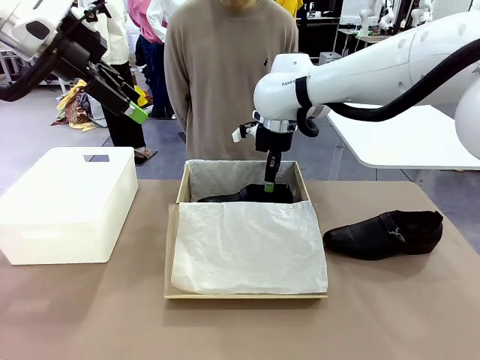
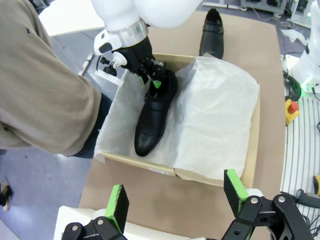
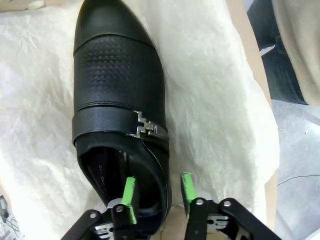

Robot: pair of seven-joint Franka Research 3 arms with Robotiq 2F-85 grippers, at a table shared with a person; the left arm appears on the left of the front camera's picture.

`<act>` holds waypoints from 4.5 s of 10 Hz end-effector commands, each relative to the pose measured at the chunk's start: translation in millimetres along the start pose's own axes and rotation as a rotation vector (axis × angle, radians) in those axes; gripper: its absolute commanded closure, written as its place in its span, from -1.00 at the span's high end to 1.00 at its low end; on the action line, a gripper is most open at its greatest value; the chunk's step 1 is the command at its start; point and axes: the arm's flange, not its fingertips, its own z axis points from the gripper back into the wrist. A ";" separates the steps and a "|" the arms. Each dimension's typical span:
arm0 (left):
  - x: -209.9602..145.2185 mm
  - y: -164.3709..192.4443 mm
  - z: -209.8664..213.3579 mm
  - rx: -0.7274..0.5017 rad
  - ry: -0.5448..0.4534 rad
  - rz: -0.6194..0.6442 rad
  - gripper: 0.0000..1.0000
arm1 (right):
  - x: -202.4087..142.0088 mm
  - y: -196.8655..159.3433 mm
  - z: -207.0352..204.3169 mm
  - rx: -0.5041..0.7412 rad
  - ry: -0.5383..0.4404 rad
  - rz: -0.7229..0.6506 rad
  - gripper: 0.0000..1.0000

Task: Pack the shoes into the box.
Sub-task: Place one shoe of the Shoes into the Shoes Box, then place the other shoe of the Shoes into the Shoes Box.

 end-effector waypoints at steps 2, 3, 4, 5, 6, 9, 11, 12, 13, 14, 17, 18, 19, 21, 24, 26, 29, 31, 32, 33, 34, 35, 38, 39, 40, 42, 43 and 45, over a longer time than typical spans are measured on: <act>-3.3 -0.6 0.0 -0.016 -0.025 -0.010 1.00 | -5.4 6.0 28.7 0.018 -0.025 0.027 1.00; -3.3 -0.6 0.0 -0.016 -0.025 -0.010 1.00 | -6.1 9.1 36.0 0.021 -0.024 0.042 1.00; -3.3 -0.6 0.0 -0.016 -0.025 -0.010 1.00 | -6.9 11.7 40.8 0.018 -0.020 0.046 1.00; -3.3 -0.6 0.0 -0.016 -0.025 -0.010 1.00 | -6.9 13.7 46.6 0.011 -0.015 0.055 1.00; -3.3 -0.6 0.0 -0.016 -0.025 -0.010 1.00 | -6.9 15.4 53.0 0.001 -0.011 0.058 1.00; -3.3 -0.6 0.0 -0.016 -0.025 -0.010 1.00 | -8.6 21.6 68.3 -0.039 0.012 0.051 1.00; -3.3 -0.6 0.0 -0.016 -0.025 -0.010 1.00 | -17.2 24.2 89.0 -0.054 0.027 0.030 1.00; -3.3 -0.6 0.0 -0.016 -0.025 -0.010 1.00 | -27.1 25.7 104.0 -0.071 0.032 0.033 1.00; -3.3 -0.6 0.0 -0.016 -0.025 -0.010 1.00 | -38.6 26.6 116.4 -0.081 0.034 0.043 1.00; -3.3 -0.6 0.0 -0.016 -0.025 -0.010 1.00 | -52.3 29.5 128.7 -0.094 0.043 0.061 1.00; -3.3 -0.6 0.0 -0.016 -0.025 -0.010 1.00 | -104.4 36.0 157.2 -0.130 0.043 0.144 1.00; -3.3 -0.6 0.0 -0.016 -0.025 -0.010 1.00 | -121.6 37.5 162.1 -0.136 0.047 0.148 1.00; -3.3 -0.6 0.0 -0.016 -0.025 -0.010 1.00 | -138.4 41.2 165.4 -0.149 0.059 0.153 1.00; -3.3 -0.6 0.0 -0.016 -0.025 -0.010 1.00 | -172.2 50.4 165.7 -0.188 0.075 0.201 1.00; -3.3 -0.6 0.0 -0.016 -0.025 -0.010 1.00 | -205.0 54.8 156.6 -0.191 0.064 0.182 1.00; -3.3 -0.6 0.0 -0.016 -0.025 -0.010 1.00 | -207.6 53.2 148.6 -0.174 0.051 0.133 1.00; -3.3 -0.6 0.0 -0.016 -0.025 -0.010 1.00 | -202.9 49.7 160.4 -0.172 0.079 0.148 1.00; -3.3 -0.6 0.0 -0.016 -0.025 -0.010 1.00 | -202.9 49.7 160.4 -0.172 0.079 0.148 1.00; -3.3 -0.6 0.0 -0.016 -0.025 -0.010 1.00 | -202.9 49.7 160.4 -0.172 0.079 0.148 1.00; -3.3 -0.6 0.0 -0.016 -0.025 -0.010 1.00 | -202.9 49.7 160.4 -0.172 0.079 0.148 1.00; -3.3 -0.6 0.0 -0.016 -0.025 -0.010 1.00 | -202.8 50.9 156.8 -0.170 0.076 0.148 1.00; -3.3 -0.6 0.0 -0.016 -0.025 -0.010 1.00 | -207.4 49.5 157.2 -0.173 0.079 0.153 1.00; -3.3 -0.6 0.0 -0.016 -0.025 -0.010 1.00 | -252.9 49.2 145.7 -0.160 0.070 0.137 1.00; -3.3 -0.6 0.0 -0.016 -0.025 -0.010 1.00 | -271.7 50.1 138.1 -0.167 0.069 0.124 1.00; -3.3 -0.6 0.0 -0.016 -0.025 -0.010 1.00 | -287.0 50.7 131.8 -0.165 0.059 0.115 1.00; -3.3 -0.6 0.0 -0.016 -0.025 -0.010 1.00 | -313.2 51.3 119.1 -0.177 0.037 0.132 1.00; -3.3 -0.6 0.0 -0.016 -0.025 -0.010 1.00 | -326.6 50.6 111.3 -0.189 0.024 0.134 1.00; -3.3 -0.6 0.0 -0.016 -0.025 -0.010 1.00 | -340.2 51.8 94.4 -0.214 -0.002 0.161 1.00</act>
